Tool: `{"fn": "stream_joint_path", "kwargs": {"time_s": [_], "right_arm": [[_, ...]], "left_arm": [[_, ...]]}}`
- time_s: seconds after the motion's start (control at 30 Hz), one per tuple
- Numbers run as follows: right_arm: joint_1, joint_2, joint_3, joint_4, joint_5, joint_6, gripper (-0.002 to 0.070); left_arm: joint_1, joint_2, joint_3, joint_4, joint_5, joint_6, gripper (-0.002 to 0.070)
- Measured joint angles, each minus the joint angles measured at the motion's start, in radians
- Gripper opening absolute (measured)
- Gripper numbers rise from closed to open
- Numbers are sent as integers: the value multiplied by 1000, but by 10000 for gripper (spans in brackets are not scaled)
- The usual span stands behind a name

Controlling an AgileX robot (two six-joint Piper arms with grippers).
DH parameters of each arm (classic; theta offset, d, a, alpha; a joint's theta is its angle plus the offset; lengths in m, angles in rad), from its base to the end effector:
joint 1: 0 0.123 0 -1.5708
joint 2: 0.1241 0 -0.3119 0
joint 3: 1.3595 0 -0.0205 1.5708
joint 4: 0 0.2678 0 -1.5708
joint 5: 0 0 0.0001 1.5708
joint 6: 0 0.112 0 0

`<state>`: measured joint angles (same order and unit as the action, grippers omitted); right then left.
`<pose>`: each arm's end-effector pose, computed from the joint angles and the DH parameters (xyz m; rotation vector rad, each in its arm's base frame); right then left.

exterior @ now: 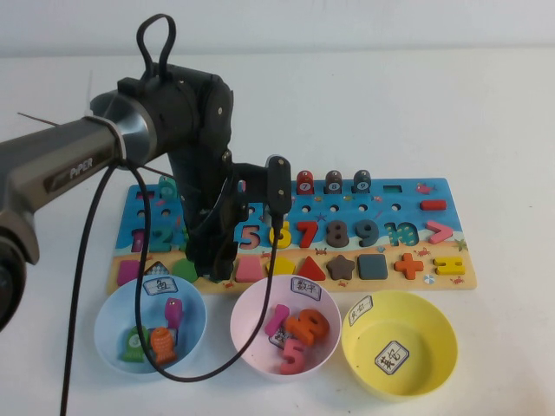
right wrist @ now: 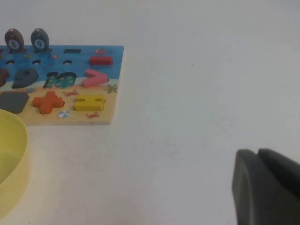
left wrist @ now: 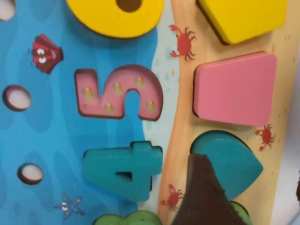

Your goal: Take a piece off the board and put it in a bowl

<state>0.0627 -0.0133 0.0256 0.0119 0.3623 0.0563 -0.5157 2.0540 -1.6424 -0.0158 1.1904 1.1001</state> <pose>0.0628 0.0044 0.1661 0.0015 1.8592 0.0942 0.3859 -0.2206 0.2014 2.2232 2.1370 0.0030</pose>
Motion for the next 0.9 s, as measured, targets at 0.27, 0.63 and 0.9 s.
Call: {"fn": "stream_joint_path", "kwargs": {"time_s": [0.27, 0.63, 0.9], "right_arm": [[0, 0, 0, 0, 0, 0, -17], [0, 0, 0, 0, 0, 0, -17], [0, 0, 0, 0, 0, 0, -17]], "left_arm": [[0, 0, 0, 0, 13, -22, 362], [0, 0, 0, -3, 15, -69, 362], [0, 0, 0, -1, 15, -131, 484]]}}
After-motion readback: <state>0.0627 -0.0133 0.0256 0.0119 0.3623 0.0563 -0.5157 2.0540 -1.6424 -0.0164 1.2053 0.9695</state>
